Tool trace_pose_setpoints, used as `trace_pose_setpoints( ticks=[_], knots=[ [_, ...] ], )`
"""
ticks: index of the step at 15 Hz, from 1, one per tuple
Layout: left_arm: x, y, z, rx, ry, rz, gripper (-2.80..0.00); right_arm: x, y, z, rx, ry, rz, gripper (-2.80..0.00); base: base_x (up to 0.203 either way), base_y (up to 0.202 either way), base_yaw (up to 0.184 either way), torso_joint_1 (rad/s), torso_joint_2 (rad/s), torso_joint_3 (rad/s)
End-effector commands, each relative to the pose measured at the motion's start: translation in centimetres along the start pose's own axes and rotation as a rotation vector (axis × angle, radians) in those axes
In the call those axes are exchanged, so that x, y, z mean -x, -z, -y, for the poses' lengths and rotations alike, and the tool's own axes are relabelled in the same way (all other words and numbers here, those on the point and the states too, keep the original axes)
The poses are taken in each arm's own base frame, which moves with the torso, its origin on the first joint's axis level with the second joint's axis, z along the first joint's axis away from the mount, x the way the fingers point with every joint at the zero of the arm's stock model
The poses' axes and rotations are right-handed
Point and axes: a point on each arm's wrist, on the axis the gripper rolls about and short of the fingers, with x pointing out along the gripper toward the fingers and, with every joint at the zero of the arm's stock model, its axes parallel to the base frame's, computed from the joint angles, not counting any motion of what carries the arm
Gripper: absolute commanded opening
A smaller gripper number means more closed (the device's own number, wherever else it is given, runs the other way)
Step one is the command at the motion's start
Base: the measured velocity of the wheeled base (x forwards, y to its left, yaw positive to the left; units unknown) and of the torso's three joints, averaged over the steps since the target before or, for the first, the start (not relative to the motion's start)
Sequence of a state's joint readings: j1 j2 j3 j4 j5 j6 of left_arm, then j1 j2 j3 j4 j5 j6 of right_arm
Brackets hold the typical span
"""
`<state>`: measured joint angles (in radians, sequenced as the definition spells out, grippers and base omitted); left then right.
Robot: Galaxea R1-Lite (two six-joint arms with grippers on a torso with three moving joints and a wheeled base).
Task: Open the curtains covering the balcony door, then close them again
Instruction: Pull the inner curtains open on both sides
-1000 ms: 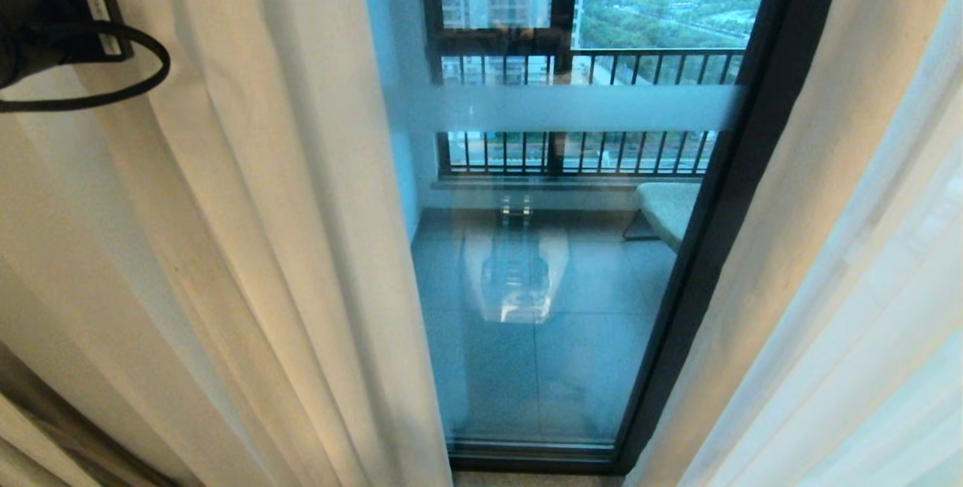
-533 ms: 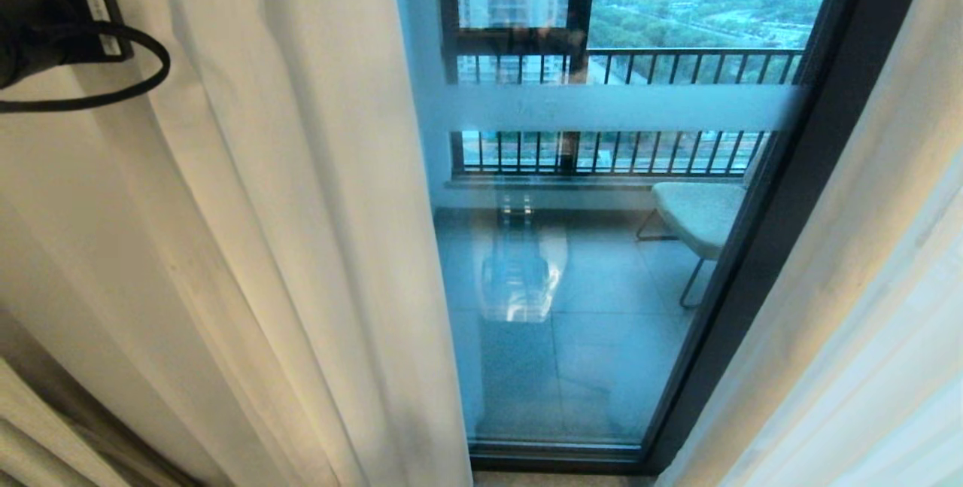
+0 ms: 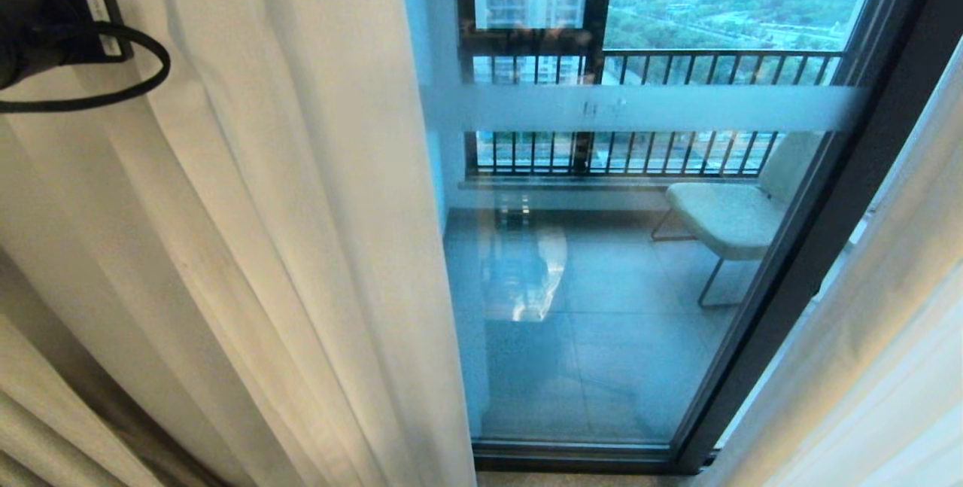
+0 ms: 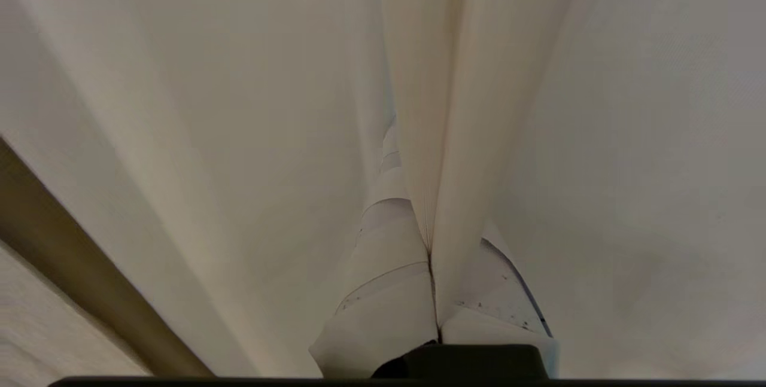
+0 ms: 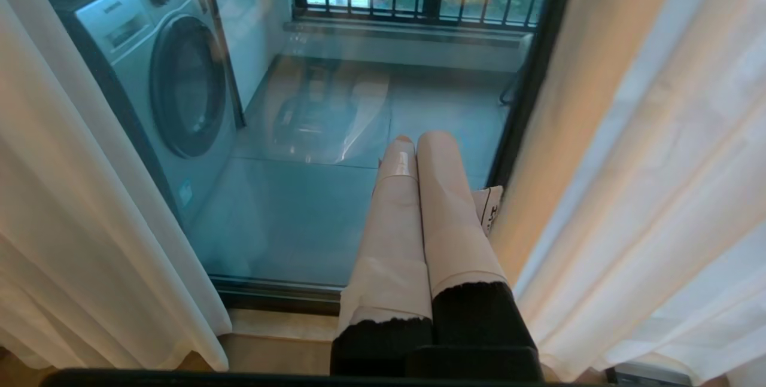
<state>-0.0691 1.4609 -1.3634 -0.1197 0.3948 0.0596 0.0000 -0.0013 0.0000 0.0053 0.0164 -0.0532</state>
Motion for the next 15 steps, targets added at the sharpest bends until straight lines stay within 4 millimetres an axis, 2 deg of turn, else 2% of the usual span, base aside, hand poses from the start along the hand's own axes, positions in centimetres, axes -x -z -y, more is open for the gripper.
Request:
trace_pose_setpoints(
  ticks=[1, 7, 15],
  knots=[
    [-0.04, 0.05, 0.01, -0.001, -0.003, -0.001, -2.80, -0.01, 0.01, 0.00, 0.000, -0.001, -0.002, -2.80, 0.000, 0.185, 0.000, -0.007, 0.00, 0.003],
    [-0.05, 0.05, -0.02, -0.002, -0.004, -0.001, -2.80, -0.01, 0.00, 0.00, 0.000, -0.001, -0.001, -2.80, 0.000, 0.174, 0.000, 0.002, 0.00, 0.002],
    [0.25, -0.22, -0.17, -0.002, -0.006, 0.010, -2.80, -0.01, 0.01, 0.00, 0.000, -0.001, -0.002, -2.80, 0.000, 0.007, 0.000, 0.000, 0.00, 0.000]
  ],
)
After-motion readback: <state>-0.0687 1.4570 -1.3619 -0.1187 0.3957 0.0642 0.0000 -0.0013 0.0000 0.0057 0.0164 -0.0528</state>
